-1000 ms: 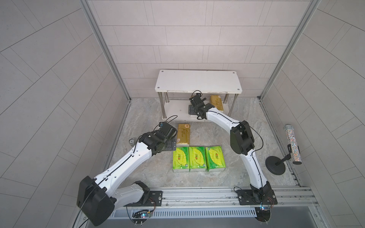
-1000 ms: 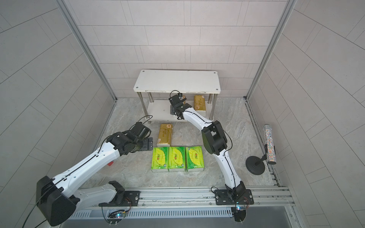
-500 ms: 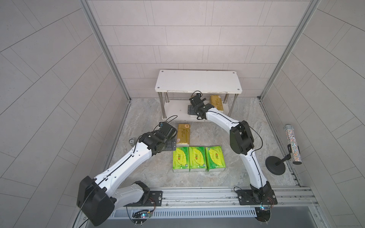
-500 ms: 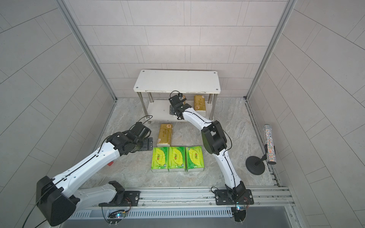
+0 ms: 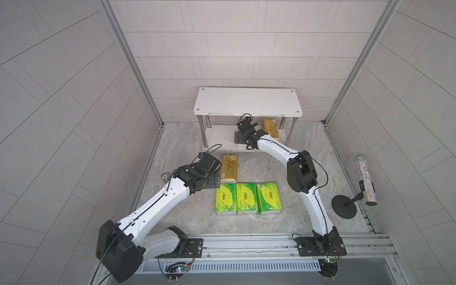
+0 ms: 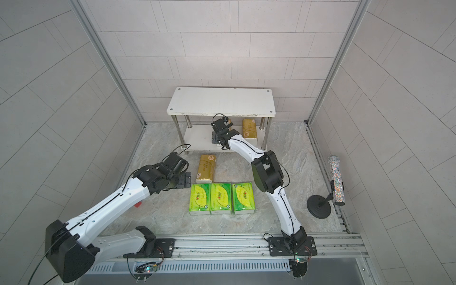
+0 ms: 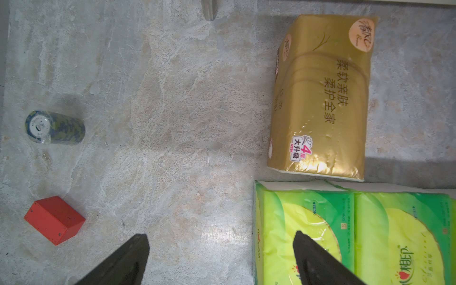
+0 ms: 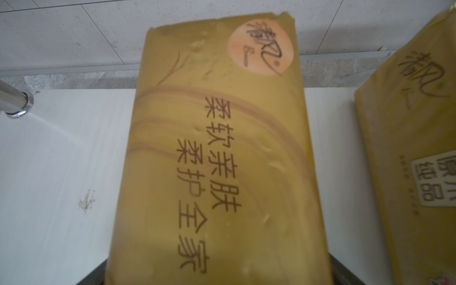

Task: Place the tissue boxes on the shelf by color
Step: Place a box of tissues on the shelf.

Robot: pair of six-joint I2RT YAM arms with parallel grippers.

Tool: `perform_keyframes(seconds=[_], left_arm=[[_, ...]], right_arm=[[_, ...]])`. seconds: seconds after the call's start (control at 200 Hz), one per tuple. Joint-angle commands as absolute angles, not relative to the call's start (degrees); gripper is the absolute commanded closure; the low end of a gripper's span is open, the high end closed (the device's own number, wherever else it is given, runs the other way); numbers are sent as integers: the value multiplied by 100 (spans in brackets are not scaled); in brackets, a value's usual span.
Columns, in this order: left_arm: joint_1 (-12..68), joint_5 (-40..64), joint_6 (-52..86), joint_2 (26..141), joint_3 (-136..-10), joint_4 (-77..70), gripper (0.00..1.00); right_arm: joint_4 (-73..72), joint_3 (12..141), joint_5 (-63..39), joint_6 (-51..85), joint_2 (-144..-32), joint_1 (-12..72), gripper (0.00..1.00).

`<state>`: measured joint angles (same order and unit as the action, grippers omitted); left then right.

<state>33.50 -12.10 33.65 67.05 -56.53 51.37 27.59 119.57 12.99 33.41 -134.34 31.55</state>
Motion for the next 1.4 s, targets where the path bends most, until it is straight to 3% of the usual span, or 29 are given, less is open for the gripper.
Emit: perform_keyframes(seconds=[0.0,0.5,0.831,1.391], left_arm=[[3310,-1315,3357,6618,-5590,5234,0],[3307,-1124,3324,6746,-5680,5236,0],[3309,-1217,3362,6508,-5551,5304,0],[3309,-1305,3393,6383,-5458,5298,0]], right_arm=[[2722,11859,1293,3299,-13035,3139,0],[2320,11238,1170,3480,-12496,3145,0],[2270,11061,1317,4262,-12588,3151,11],[2173,11022,1564,4701,-12645,3160,12]])
